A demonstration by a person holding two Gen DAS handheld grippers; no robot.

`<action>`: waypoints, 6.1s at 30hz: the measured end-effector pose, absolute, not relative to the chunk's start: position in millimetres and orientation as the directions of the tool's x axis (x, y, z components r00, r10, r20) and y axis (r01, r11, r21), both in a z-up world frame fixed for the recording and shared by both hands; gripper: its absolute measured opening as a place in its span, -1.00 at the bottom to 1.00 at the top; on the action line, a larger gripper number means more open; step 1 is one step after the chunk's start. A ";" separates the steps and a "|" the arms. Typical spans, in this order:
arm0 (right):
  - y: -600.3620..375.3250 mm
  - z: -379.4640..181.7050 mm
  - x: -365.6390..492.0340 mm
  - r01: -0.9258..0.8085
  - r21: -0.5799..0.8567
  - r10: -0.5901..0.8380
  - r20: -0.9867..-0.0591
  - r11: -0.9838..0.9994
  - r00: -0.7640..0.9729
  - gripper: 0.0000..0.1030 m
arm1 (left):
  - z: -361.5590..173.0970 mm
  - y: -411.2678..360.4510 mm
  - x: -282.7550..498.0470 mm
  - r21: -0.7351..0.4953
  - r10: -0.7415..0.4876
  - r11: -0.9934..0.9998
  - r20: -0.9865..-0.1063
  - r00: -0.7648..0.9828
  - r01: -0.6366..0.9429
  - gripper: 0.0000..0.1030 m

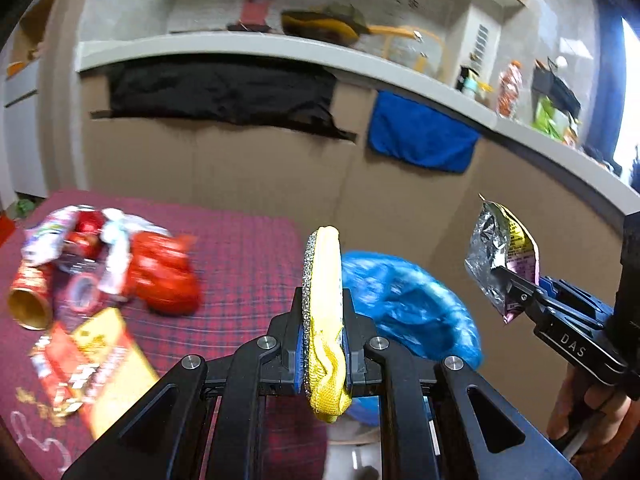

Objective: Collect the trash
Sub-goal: 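Carry the sponge and snack bag over the blue bin and open both tools, then move both open tools back over the table toward the wrappers, then grasp the yellow snack packet with the right tool while the left tool grasps red wrappers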

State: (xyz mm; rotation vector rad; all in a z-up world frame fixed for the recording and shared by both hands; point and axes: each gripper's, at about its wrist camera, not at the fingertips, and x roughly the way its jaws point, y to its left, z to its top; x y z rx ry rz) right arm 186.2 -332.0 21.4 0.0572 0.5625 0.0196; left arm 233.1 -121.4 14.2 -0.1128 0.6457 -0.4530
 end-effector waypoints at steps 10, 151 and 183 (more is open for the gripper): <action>-374.9 -23.3 205.5 0.065 0.119 0.021 -0.606 0.991 0.795 -0.46 | -15.7 -187.6 267.1 -0.271 -0.513 0.850 -0.617 0.597 0.451 -0.72; -93.6 -80.9 250.4 -0.480 0.094 0.355 -0.796 0.872 0.490 -0.94 | -77.2 179.4 183.9 -0.333 -0.202 0.941 -0.704 0.680 -0.065 0.38; -78.7 -61.7 178.0 -0.662 0.030 0.404 -0.813 0.749 0.420 -0.28 | -63.5 185.9 203.8 -0.175 -0.007 0.972 -0.689 0.725 -0.157 -0.54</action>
